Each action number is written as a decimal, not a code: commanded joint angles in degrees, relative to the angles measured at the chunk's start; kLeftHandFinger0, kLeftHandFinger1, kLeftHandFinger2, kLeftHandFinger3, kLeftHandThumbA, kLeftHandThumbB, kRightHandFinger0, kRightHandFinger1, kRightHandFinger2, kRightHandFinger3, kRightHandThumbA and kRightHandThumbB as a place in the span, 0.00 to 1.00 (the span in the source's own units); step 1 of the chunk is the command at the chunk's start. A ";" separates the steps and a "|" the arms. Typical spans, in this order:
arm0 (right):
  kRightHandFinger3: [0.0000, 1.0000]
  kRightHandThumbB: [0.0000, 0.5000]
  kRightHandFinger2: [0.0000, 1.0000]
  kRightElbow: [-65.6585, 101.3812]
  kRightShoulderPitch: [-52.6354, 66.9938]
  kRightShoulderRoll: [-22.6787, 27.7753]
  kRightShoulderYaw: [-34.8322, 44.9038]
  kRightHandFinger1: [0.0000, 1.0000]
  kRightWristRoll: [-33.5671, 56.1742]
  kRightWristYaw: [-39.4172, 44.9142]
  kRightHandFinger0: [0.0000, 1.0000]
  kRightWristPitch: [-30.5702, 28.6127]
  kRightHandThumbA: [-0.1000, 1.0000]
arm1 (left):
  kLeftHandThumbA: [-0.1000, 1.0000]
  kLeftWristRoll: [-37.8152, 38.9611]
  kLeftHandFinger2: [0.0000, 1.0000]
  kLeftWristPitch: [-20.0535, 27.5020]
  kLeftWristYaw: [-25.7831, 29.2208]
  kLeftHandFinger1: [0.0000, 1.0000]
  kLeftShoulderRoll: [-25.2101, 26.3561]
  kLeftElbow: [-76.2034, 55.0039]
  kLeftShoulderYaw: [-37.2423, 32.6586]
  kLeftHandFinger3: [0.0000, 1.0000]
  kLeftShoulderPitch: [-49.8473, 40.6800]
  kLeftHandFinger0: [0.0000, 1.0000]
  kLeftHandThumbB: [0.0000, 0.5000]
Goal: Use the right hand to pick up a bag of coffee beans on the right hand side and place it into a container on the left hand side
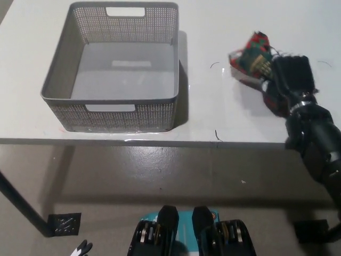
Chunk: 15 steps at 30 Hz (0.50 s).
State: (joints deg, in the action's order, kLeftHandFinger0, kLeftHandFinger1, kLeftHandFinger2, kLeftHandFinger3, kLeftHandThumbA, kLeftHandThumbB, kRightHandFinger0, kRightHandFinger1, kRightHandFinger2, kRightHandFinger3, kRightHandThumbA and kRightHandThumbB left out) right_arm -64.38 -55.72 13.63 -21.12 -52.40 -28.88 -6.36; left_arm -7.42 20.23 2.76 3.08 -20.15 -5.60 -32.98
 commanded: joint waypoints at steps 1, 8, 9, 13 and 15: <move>0.70 0.42 0.91 8.18 -5.77 -0.90 0.96 0.48 3.83 -3.87 0.00 -4.11 0.00 | 1.00 0.09 1.00 2.76 -0.13 1.00 -0.40 -1.64 0.09 1.00 -0.24 1.00 0.79; 0.93 0.34 0.89 20.68 -4.83 -3.28 3.96 0.52 9.42 2.59 0.00 -5.04 0.00 | 1.00 1.51 1.00 0.20 -1.83 1.00 0.60 -0.22 -0.74 1.00 3.58 1.00 0.86; 0.92 0.34 0.86 22.24 -4.43 -3.64 3.96 0.52 9.57 2.90 0.00 -4.99 0.00 | 1.00 2.03 1.00 -0.21 -2.02 1.00 0.69 0.32 -0.81 1.00 4.07 1.00 0.89; 0.92 0.35 0.82 27.04 -4.30 -5.92 4.16 0.50 11.34 4.76 0.00 -5.61 0.00 | 1.00 1.06 1.00 -1.57 -1.67 1.00 0.24 2.69 -0.30 1.00 5.60 1.00 0.94; 0.93 0.34 0.81 31.13 -3.91 -6.84 4.67 0.50 12.30 6.78 0.00 -3.98 0.00 | 1.00 -0.40 1.00 -2.22 -1.66 1.00 0.20 4.05 -0.42 1.00 6.82 1.00 0.93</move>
State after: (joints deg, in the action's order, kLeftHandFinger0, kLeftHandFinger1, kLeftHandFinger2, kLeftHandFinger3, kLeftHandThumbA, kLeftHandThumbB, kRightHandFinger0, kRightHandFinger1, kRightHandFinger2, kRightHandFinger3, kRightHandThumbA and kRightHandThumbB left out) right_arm -40.42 -55.69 7.95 -18.25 -44.81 -24.73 -9.10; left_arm -6.96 19.28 1.81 3.15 -17.25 -6.17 -26.72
